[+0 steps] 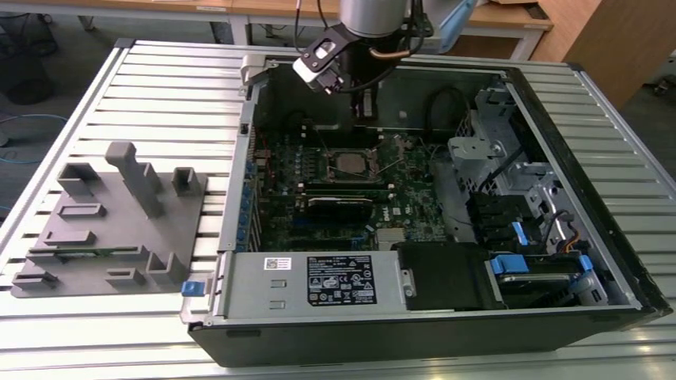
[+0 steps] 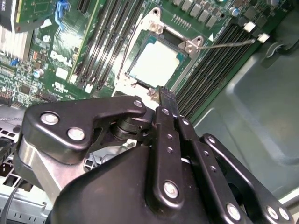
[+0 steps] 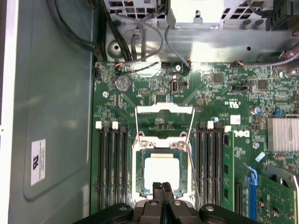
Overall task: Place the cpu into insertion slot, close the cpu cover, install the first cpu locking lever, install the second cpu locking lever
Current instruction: 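Close the cpu cover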
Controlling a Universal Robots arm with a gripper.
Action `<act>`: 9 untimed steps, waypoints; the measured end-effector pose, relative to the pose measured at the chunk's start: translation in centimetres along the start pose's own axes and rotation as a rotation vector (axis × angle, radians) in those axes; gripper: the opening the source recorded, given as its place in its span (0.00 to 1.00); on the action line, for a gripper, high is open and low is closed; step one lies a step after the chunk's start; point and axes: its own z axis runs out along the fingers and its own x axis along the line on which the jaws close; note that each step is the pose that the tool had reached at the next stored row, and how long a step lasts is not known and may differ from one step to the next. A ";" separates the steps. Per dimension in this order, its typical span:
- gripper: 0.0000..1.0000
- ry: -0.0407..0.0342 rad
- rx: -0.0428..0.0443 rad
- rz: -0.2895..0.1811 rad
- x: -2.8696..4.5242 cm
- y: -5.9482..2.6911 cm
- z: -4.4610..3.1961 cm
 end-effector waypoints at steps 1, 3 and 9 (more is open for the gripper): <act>0.11 -0.0001 0.0000 0.000 0.00 0.19 0.01; 0.11 -0.0001 0.0000 0.000 0.00 0.57 0.03; 0.11 0.0000 0.0000 0.000 0.01 1.74 0.09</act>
